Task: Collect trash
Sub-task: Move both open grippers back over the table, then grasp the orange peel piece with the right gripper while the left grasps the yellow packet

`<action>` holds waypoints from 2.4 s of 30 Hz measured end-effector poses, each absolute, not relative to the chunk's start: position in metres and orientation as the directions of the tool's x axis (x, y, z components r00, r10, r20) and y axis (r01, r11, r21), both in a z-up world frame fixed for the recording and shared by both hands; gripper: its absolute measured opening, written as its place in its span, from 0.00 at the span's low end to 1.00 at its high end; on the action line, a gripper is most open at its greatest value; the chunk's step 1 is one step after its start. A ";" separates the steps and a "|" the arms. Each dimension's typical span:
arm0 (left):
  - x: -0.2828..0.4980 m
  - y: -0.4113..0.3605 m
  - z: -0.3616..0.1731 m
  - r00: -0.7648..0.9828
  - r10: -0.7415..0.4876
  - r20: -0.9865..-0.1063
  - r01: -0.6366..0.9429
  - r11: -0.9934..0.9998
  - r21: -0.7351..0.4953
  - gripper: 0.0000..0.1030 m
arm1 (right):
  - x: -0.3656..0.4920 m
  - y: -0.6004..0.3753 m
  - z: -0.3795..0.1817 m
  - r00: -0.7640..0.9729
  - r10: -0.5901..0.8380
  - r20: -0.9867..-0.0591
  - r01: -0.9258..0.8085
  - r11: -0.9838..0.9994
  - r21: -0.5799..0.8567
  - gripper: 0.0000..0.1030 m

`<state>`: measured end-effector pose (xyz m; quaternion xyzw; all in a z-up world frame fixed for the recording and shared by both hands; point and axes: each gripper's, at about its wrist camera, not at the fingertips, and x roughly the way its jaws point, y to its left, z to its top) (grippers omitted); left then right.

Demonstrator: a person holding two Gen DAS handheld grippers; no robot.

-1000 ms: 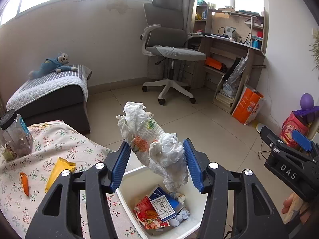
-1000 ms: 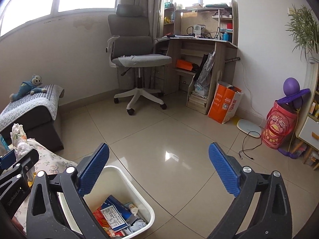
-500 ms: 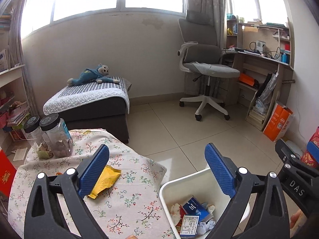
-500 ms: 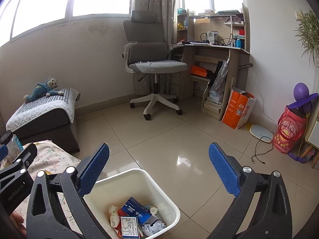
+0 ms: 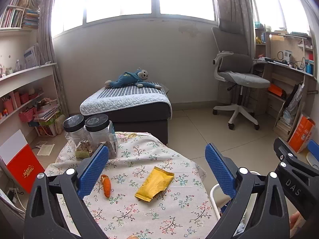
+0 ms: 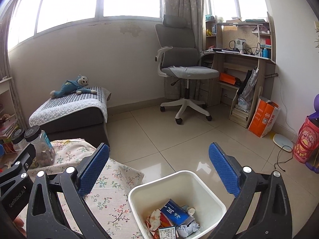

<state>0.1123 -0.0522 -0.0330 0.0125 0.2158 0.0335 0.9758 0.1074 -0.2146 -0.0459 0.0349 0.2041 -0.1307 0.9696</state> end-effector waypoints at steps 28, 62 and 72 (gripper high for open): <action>0.112 0.173 -0.073 0.767 0.325 -0.553 -0.399 0.917 -0.014 0.92 | 0.192 0.008 -0.135 0.699 0.184 -0.691 -0.303 0.952 -0.052 0.93; 0.162 0.189 -0.117 0.674 0.196 -0.712 -0.358 0.930 -0.083 0.92 | 0.250 0.005 -0.171 0.522 0.322 -0.790 -0.395 0.912 0.110 0.17; 0.232 0.067 -0.182 0.494 -0.092 -0.865 -0.002 0.994 -0.107 0.92 | 0.235 -0.135 -0.142 0.611 0.140 -0.779 -0.124 0.989 0.081 0.17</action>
